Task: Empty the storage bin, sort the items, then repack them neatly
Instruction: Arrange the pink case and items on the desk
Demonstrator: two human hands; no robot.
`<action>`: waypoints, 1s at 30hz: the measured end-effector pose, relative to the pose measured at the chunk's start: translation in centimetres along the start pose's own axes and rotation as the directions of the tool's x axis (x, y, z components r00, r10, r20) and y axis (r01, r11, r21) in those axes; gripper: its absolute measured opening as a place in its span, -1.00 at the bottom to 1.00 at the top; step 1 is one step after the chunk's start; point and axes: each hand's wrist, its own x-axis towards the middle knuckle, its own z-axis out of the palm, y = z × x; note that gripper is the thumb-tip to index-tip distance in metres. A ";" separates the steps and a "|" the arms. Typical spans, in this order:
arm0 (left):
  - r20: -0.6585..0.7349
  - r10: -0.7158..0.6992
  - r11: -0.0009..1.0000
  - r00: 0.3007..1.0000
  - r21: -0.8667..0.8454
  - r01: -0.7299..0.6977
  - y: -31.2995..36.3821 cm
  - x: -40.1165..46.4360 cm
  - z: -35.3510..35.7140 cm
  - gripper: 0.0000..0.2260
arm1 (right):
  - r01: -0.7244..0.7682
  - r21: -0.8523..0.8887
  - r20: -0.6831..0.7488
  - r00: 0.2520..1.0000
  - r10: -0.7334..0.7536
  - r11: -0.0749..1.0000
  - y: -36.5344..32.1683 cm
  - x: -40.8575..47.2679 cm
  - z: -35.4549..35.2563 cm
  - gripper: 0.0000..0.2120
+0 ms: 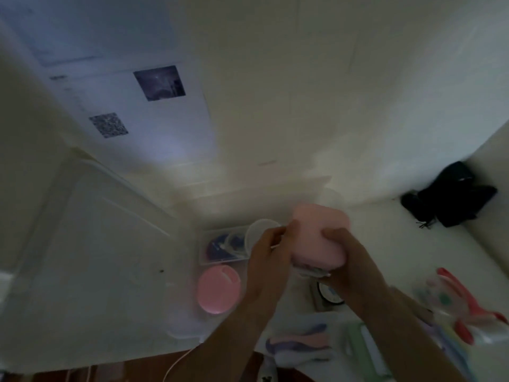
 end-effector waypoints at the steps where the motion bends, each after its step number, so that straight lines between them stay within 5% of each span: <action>1: -0.027 -0.034 0.999 0.999 -0.013 0.034 -0.2 0.7 -0.8 -0.70 | -0.016 -0.055 -0.032 0.999 0.014 0.998 0.9 0.8 0.7 -0.53; 7: -0.216 -0.089 0.985 0.972 0.128 0.119 -2.7 5.6 -4.9 -0.69 | -0.248 -0.058 -0.003 0.969 0.248 0.967 4.4 5.7 3.7 -0.62; 15: -0.531 -0.030 0.963 0.847 0.212 0.167 -4.0 6.8 -12.8 -0.86 | -0.286 -0.141 -0.053 0.958 0.281 0.948 8.4 11.0 7.1 -0.60; 20: -0.412 -0.010 0.876 0.911 0.435 0.207 -5.0 5.1 -14.4 -0.80 | -0.255 -0.280 -0.144 0.964 0.222 0.925 11.2 13.7 11.0 -0.56; 24: -0.335 0.045 0.805 0.941 0.570 0.165 -6.0 4.5 -14.5 -0.78 | -0.207 -0.266 -0.159 0.973 0.169 0.941 12.7 14.4 13.2 -0.73; 30: -0.267 0.019 0.805 0.964 0.576 0.144 -7.5 4.2 -14.8 -0.69 | -0.241 -0.300 -0.181 0.964 0.193 0.923 14.1 15.1 15.1 -0.73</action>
